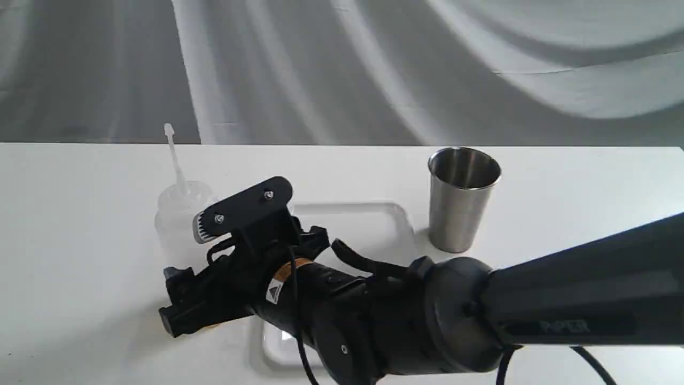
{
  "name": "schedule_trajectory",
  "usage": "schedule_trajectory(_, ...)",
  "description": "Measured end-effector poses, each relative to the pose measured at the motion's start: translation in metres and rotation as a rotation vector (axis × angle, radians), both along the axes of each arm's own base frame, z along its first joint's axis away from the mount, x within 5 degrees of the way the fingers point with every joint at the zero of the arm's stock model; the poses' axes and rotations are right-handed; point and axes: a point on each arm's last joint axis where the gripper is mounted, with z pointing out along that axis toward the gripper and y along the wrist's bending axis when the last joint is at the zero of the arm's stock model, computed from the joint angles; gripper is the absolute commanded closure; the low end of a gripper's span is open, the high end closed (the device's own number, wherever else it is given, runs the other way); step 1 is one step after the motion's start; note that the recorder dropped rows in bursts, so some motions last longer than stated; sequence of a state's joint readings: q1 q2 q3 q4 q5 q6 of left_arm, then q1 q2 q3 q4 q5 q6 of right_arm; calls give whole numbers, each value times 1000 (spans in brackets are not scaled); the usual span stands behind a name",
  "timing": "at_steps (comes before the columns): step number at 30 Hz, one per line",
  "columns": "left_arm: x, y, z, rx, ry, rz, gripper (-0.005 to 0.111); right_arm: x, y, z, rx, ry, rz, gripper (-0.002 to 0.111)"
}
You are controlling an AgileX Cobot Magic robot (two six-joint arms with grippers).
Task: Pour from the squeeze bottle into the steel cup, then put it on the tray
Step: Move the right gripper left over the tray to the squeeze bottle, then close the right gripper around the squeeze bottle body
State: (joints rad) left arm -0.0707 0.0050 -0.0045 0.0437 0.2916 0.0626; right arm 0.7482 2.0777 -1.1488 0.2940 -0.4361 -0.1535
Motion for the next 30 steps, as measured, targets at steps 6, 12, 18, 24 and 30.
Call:
schedule_trajectory(6,0,0,0,0,0,0,98,1,0,-19,-26,44,-8,21)
schedule_trajectory(12,0,0,0,0,0,0,98,12,12,-17,-22,25,4,21)
schedule_trajectory(18,0,0,0,0,0,0,98,23,24,-23,-39,43,22,21)
schedule_trajectory(24,0,0,0,0,0,0,98,29,29,-32,-44,46,20,21)
schedule_trajectory(30,0,0,0,0,0,0,98,32,25,-36,-50,49,10,21)
